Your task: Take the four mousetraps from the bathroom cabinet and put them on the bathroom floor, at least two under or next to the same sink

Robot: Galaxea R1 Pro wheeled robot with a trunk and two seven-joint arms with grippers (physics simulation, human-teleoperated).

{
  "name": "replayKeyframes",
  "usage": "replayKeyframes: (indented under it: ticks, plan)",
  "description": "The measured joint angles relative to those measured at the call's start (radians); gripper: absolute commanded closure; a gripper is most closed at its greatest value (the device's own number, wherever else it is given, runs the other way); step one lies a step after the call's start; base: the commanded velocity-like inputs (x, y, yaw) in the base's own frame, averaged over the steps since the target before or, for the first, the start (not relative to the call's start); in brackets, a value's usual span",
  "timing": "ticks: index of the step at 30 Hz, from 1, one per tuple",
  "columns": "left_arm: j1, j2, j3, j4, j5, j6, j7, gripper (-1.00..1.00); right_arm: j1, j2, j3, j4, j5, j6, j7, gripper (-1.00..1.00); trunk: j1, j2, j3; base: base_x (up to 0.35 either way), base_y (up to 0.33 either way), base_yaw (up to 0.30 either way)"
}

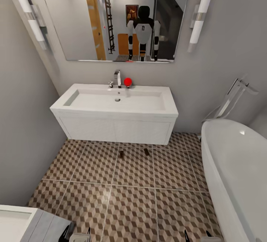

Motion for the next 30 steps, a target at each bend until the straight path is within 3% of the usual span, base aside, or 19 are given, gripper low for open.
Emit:
replayKeyframes:
  ticks: [30]
  plan:
    - [0.000, -0.001, 0.000, 0.000, 0.000, 0.000, 0.000, -1.00, 0.000, 0.000, 0.000, 0.000, 0.000, 0.000, 0.000, -1.00, 0.000, 0.000, 0.049, 0.000, 0.000, 0.000]
